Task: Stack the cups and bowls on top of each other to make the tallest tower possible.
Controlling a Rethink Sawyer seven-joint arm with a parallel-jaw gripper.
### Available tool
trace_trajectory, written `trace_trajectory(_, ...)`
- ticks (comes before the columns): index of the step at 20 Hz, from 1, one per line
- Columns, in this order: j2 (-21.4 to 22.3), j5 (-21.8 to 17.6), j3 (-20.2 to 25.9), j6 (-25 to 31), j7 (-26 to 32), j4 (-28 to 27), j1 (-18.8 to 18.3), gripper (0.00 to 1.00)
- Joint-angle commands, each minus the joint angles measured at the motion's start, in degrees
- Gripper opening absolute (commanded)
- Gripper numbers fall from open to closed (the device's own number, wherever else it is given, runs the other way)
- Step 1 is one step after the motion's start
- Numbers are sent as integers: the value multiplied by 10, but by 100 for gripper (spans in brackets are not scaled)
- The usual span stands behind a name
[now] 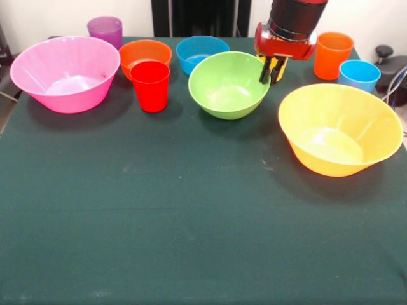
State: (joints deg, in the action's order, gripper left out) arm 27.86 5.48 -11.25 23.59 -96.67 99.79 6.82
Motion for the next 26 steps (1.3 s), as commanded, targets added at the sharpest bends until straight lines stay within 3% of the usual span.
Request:
trace_trajectory(1,0,16,27,70,-101,-31,12,0)
trace_trajectory(26,-13,10,-2,127,-116,-90,27,0)
